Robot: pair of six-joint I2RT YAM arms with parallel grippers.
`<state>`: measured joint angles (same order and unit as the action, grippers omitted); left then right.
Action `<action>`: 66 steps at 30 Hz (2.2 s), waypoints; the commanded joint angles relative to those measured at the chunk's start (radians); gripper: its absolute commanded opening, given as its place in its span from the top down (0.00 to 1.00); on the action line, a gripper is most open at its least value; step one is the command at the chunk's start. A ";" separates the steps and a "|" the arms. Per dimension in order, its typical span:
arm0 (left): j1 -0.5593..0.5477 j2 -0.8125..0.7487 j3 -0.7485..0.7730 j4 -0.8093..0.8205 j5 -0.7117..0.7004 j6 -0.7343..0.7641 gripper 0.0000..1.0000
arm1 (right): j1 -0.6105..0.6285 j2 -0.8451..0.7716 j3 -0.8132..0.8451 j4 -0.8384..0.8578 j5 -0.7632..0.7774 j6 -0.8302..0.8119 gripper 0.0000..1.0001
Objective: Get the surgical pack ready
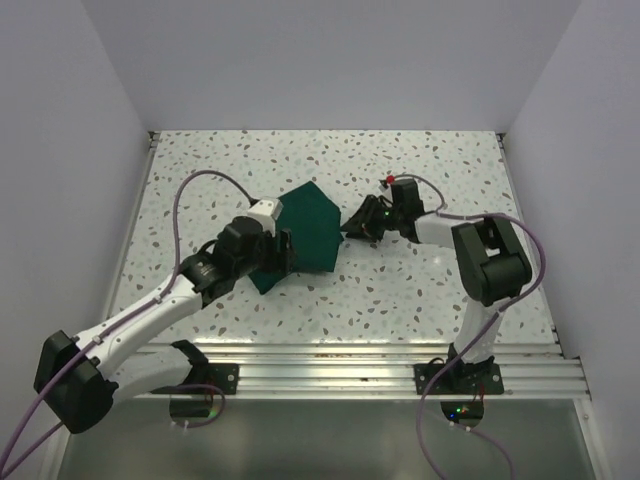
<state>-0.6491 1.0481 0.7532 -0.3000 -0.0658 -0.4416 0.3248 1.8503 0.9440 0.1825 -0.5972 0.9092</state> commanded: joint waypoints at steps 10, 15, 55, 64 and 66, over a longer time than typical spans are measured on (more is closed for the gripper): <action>-0.149 0.133 0.106 -0.024 -0.163 0.338 0.31 | -0.053 -0.133 -0.005 -0.264 -0.030 -0.283 0.01; -0.187 0.282 0.247 -0.132 -0.241 0.380 0.31 | -0.067 -0.230 -0.151 -0.235 -0.050 -0.300 0.01; -0.328 0.532 0.212 -0.073 -0.532 0.696 0.60 | -0.135 -0.372 -0.323 -0.129 -0.148 -0.270 0.01; -0.300 0.564 0.232 -0.065 -0.520 0.702 0.73 | -0.135 -0.393 -0.358 -0.109 -0.158 -0.254 0.01; -0.297 0.570 0.236 -0.054 -0.523 0.704 0.73 | -0.133 -0.399 -0.360 -0.106 -0.158 -0.250 0.01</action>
<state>-0.9596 1.6039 0.9684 -0.4049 -0.5636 0.2478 0.1913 1.4948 0.5896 0.0322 -0.7288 0.6479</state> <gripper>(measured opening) 0.273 0.986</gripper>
